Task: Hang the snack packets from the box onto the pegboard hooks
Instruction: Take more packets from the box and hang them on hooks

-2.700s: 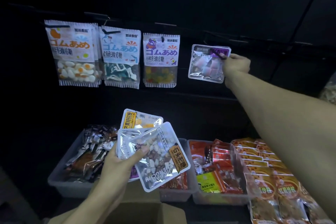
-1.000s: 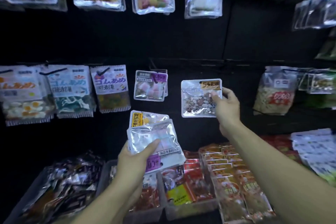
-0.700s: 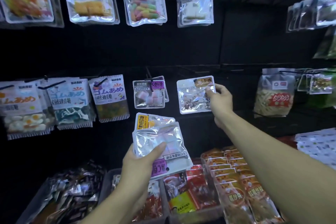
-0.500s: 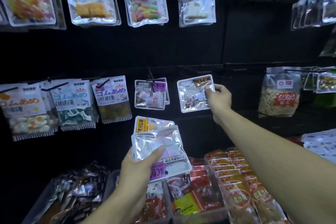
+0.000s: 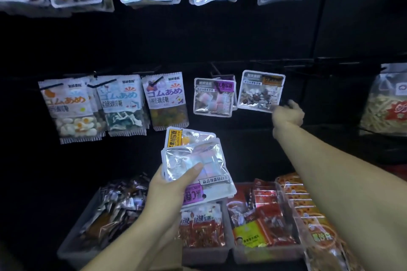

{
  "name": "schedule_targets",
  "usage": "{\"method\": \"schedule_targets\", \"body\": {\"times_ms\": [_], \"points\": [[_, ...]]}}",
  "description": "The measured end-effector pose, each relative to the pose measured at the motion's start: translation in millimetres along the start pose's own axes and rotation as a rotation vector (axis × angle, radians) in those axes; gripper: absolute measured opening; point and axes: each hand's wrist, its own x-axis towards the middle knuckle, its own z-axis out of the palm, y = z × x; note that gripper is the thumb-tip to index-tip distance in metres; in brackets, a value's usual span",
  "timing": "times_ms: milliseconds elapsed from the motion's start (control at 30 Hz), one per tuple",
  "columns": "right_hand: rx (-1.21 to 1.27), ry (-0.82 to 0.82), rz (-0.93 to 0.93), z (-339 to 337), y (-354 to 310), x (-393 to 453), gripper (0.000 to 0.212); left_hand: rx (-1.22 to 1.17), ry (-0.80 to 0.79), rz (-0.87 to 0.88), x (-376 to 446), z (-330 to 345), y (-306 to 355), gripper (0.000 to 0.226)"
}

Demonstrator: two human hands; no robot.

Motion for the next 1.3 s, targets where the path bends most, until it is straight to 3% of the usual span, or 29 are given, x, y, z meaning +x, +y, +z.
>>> {"method": "schedule_targets", "body": {"times_ms": [67, 133, 200, 300, 567, 733, 867, 1033, 1133, 1233, 1300], "points": [[0.055, 0.048, 0.074, -3.0, 21.9, -22.9, 0.056, -0.03, 0.019, -0.007, -2.1, -10.3, -7.0, 0.036], [0.085, -0.031, 0.152, -4.7, 47.1, -60.5, 0.04, -0.057, 0.057, -0.013, -6.8, -20.7, -16.2, 0.037], [0.058, -0.317, 0.222, -9.8, 72.6, -115.3, 0.022, -0.066, 0.116, -0.012, -12.0, -33.0, -25.9, 0.042], [-0.058, -0.717, 0.199, -26.7, 105.4, -202.9, 0.026, -0.037, 0.172, -0.021, -17.6, -55.6, -39.5, 0.044], [-0.453, -1.156, 0.061, -38.6, 147.7, -257.8, 0.044, 0.033, 0.225, -0.145, -37.7, -133.7, -82.0, 0.062], [-0.501, -1.174, -0.081, -29.1, 147.7, -264.5, 0.026, 0.046, 0.218, -0.148, -35.4, -140.7, -78.4, 0.063], [-0.428, -1.034, 0.073, -29.1, 145.8, -262.6, 0.036, -0.048, 0.197, -0.15, -29.7, -145.9, -79.2, 0.036], [-0.212, -0.772, 0.26, -22.9, 140.8, -260.5, 0.034, -0.003, 0.153, -0.06, -27.8, -152.5, -82.9, 0.07], [-0.233, -0.684, 0.279, -20.1, 146.6, -265.8, 0.035, 0.022, 0.159, -0.024, -26.5, -156.3, -83.8, 0.073], [-0.382, -0.817, 0.223, -22.7, 153.2, -276.5, 0.047, 0.002, 0.191, -0.028, -27.9, -156.2, -84.2, 0.068], [-0.509, -0.94, 0.132, -25.9, 157.7, -280.4, 0.056, -0.025, 0.263, -0.028, -27.4, -158.0, -85.0, 0.051]]}}
